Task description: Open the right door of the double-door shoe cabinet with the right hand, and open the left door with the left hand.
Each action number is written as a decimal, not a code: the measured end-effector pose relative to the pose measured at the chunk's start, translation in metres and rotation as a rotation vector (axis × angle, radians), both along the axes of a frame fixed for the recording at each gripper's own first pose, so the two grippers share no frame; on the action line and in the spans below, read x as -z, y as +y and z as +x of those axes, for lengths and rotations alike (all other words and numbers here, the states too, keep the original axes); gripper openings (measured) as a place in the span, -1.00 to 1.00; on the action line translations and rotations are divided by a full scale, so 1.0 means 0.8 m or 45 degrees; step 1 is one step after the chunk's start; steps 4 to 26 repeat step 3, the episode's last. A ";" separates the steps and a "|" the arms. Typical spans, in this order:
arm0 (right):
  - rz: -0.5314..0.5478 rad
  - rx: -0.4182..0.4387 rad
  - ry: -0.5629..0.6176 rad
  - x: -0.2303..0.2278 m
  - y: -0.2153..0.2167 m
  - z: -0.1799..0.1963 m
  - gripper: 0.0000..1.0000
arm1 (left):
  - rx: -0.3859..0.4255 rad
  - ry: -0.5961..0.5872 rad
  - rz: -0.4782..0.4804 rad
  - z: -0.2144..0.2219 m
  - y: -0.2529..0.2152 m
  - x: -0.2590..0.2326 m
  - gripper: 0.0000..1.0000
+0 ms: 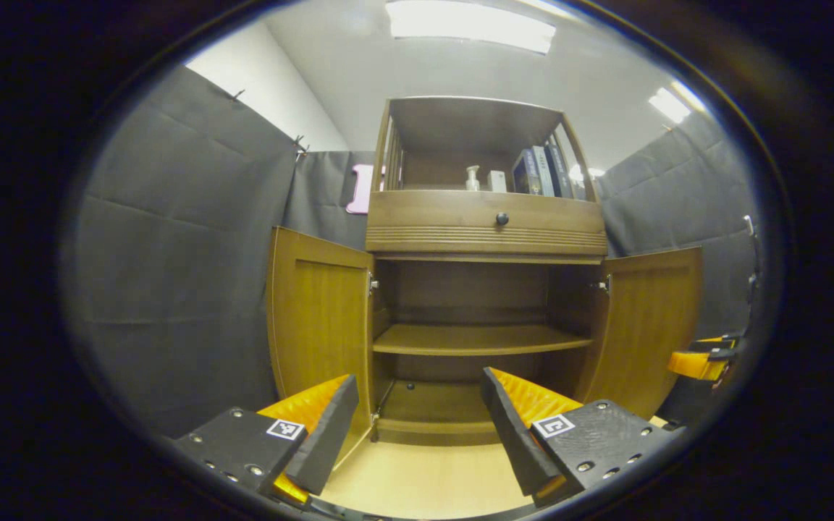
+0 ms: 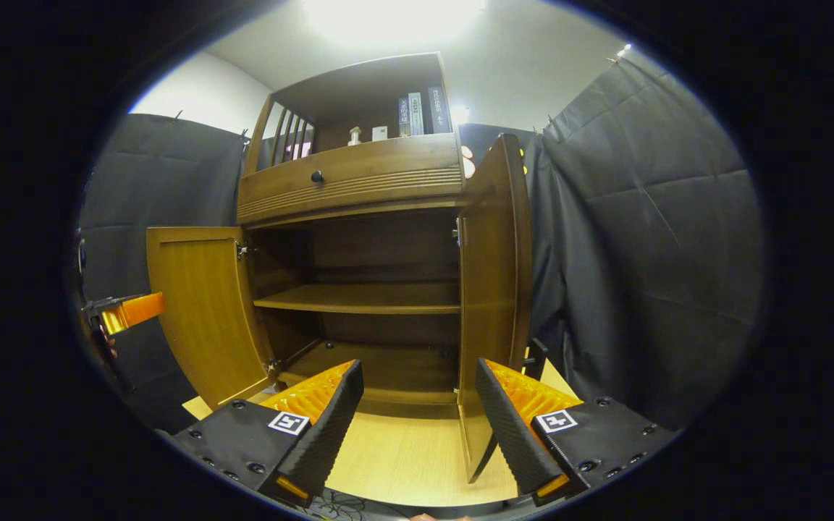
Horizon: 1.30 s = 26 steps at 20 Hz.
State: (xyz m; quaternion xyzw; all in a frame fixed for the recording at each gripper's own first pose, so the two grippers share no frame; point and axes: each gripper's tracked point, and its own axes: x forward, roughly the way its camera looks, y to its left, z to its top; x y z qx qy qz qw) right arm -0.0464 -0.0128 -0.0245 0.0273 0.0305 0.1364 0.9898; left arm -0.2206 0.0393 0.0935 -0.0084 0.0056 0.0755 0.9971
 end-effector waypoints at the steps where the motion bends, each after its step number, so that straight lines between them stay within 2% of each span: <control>1: 0.009 0.004 -0.007 -0.004 0.007 0.002 0.95 | 0.025 -0.005 -0.009 0.004 -0.001 0.000 1.00; 2: 0.010 0.023 -0.019 -0.007 0.011 0.002 0.84 | 0.053 -0.008 -0.016 0.009 -0.003 0.002 1.00; 26: 0.011 0.039 -0.028 -0.009 0.014 0.004 0.84 | 0.064 0.002 -0.014 0.012 -0.001 0.006 1.00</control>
